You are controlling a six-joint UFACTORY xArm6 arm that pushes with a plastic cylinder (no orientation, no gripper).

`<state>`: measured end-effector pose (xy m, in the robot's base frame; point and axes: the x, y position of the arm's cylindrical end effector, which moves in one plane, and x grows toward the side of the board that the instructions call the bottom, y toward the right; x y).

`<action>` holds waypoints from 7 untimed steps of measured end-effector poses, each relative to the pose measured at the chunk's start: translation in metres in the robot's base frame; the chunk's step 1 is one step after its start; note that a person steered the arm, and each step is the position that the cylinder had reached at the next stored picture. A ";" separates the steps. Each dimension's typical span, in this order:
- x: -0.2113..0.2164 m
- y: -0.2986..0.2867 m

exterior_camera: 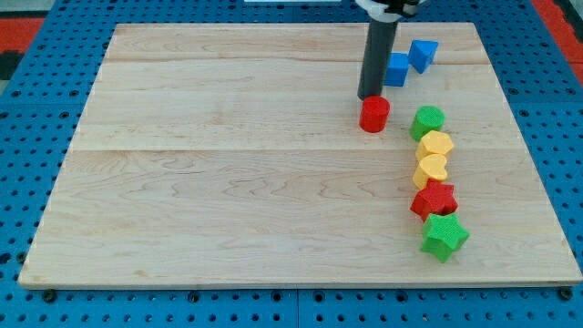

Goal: Place the red star vertically to the red circle

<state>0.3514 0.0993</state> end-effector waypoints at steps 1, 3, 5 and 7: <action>0.000 0.041; 0.034 0.180; 0.169 0.185; 0.210 0.114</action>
<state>0.5613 0.2133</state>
